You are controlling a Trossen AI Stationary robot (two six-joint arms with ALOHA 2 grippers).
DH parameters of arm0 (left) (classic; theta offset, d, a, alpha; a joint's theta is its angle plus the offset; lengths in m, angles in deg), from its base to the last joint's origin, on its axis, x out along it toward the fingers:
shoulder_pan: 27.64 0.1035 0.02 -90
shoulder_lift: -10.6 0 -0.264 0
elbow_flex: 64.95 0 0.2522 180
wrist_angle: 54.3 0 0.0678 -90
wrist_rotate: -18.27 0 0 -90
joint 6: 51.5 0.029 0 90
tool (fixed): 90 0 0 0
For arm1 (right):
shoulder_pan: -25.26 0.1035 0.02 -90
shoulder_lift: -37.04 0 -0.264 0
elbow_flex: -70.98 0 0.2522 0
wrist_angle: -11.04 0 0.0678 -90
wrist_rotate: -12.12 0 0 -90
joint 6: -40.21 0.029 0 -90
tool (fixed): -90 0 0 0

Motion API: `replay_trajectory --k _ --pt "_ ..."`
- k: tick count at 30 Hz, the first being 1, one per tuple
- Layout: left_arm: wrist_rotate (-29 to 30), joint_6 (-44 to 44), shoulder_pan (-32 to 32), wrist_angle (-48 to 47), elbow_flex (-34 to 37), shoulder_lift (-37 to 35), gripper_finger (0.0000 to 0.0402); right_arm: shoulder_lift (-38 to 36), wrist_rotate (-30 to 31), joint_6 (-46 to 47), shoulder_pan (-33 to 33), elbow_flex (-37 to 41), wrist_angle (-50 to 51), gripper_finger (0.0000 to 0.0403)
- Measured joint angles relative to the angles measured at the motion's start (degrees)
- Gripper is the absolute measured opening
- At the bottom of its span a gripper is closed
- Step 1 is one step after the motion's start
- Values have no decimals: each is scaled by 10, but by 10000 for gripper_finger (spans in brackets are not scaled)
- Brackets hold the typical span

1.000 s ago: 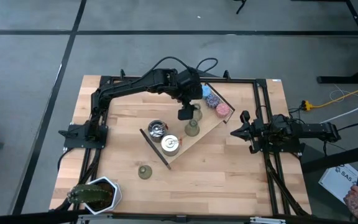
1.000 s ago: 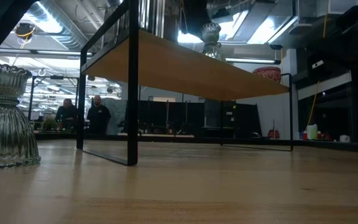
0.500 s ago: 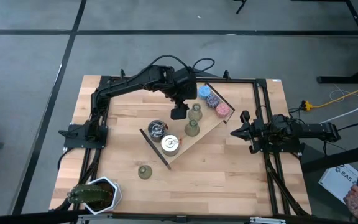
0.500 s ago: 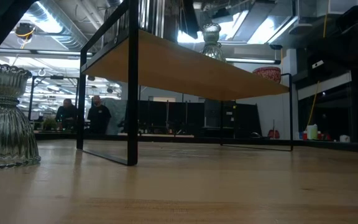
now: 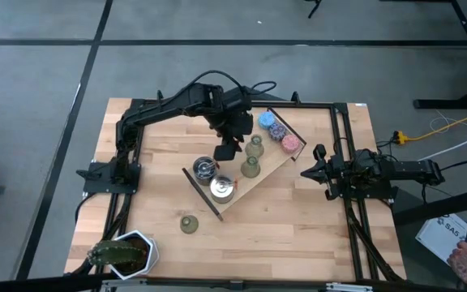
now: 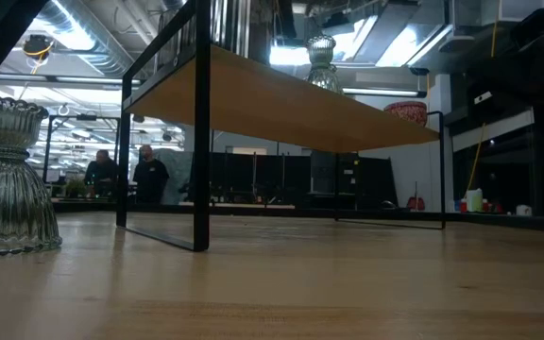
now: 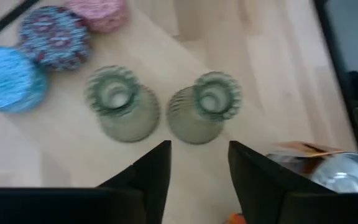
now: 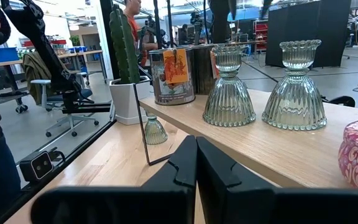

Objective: Pick & Place candle stick holders
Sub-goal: Adjust the transparent candle holder on the shelf

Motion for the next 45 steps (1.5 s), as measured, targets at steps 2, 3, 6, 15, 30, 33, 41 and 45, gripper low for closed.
replay_trajectory --k 2,3,6,15,30,33,41,45 --pt "-24 3 -1 0 0 0 140 0 0 0 0 0 0 10" --pt "-31 6 -2 0 0 0 132 0 0 0 0 0 0 10" --pt "-34 25 -5 0 0 0 104 0 0 0 0 0 0 10" --pt "-33 49 -7 35 0 0 26 0 0 0 0 0 0 10" --pt "-34 52 -45 87 31 0 2 0 0 0 0 0 0 10" --pt "-34 47 -49 104 42 0 2 0 0 0 0 0 0 10" --pt "-37 43 -49 126 51 7 2 0 0 0 0 0 0 10" --pt "-37 43 -49 128 52 11 2 0 0 0 0 0 0 10"
